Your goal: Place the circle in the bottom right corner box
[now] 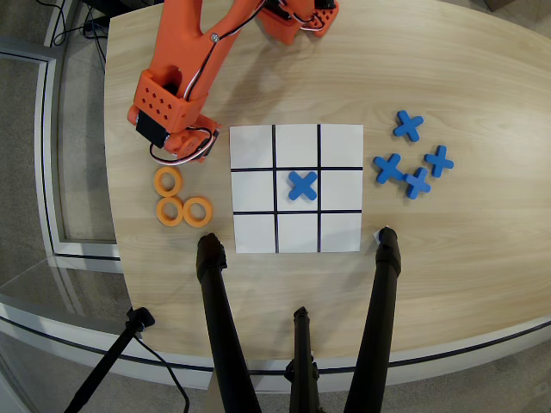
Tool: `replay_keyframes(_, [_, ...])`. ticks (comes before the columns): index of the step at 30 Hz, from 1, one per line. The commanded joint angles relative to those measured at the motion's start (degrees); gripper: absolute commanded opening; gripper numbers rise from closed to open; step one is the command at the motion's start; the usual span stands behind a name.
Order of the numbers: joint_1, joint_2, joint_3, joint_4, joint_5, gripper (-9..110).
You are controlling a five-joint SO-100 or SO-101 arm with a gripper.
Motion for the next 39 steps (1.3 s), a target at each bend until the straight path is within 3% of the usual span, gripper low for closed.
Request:
replay_keyframes(1, [0.26,2.72,1.14,1.23,0.62,0])
replay_keyframes(8, [-8.53,16.88,-6.5,15.56,7.29,0])
replay_keyframes(13, [-18.46,24.43,-2.46,17.4,9.32,0])
replay_keyframes(27, [-23.47,20.13,15.47,-6.06,11.51,0])
replay_keyframes(39, [-25.05,15.64,17.14,-10.63,13.62,0])
